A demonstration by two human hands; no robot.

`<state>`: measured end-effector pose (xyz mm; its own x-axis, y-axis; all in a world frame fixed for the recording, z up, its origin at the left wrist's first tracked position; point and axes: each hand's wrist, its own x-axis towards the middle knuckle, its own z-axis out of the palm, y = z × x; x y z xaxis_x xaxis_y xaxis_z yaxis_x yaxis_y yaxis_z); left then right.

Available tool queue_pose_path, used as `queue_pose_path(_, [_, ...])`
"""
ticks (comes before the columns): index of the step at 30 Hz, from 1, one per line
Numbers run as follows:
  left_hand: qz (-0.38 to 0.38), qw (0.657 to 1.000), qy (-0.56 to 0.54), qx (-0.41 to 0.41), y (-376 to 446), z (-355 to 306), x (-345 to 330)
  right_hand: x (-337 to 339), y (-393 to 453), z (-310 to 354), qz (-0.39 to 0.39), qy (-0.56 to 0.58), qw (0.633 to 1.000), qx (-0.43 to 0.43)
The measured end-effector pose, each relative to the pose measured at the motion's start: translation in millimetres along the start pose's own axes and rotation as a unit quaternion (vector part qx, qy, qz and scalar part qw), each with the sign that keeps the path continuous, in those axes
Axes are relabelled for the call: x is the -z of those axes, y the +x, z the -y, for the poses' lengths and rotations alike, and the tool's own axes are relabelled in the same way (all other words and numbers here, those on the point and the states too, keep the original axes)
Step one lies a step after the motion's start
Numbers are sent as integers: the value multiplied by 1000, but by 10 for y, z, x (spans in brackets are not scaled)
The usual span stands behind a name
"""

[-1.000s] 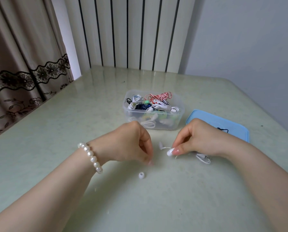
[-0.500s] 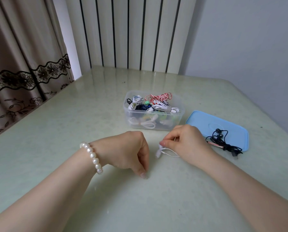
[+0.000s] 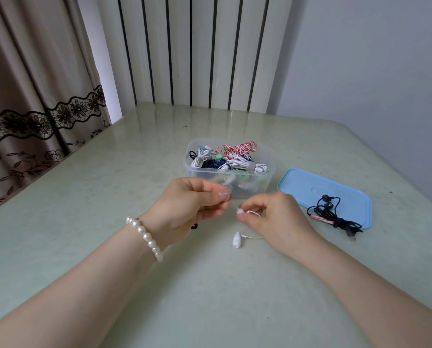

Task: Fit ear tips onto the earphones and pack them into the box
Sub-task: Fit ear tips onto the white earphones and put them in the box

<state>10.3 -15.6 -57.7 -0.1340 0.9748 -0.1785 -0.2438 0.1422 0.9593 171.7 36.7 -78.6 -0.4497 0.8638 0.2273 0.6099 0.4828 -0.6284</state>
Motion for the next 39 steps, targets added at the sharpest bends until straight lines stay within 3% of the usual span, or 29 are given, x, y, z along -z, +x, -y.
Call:
queue_pose_path(4, [-3,995,-98,25,25,50,-36,114,42,4,-28,203,978,-36])
queue_pose_path(7, [-2,992,-121,33,21,58,-55,179,54,33,-20,273,961,-35])
queue_pose_path(18, [-17,994,-102,37,-7,90,-110,204,-1,129,54,288,956,-7])
queue_pose_path(39, [-28,999,-45,-8,-16,131,-137,150,5,119,54,289,956,2])
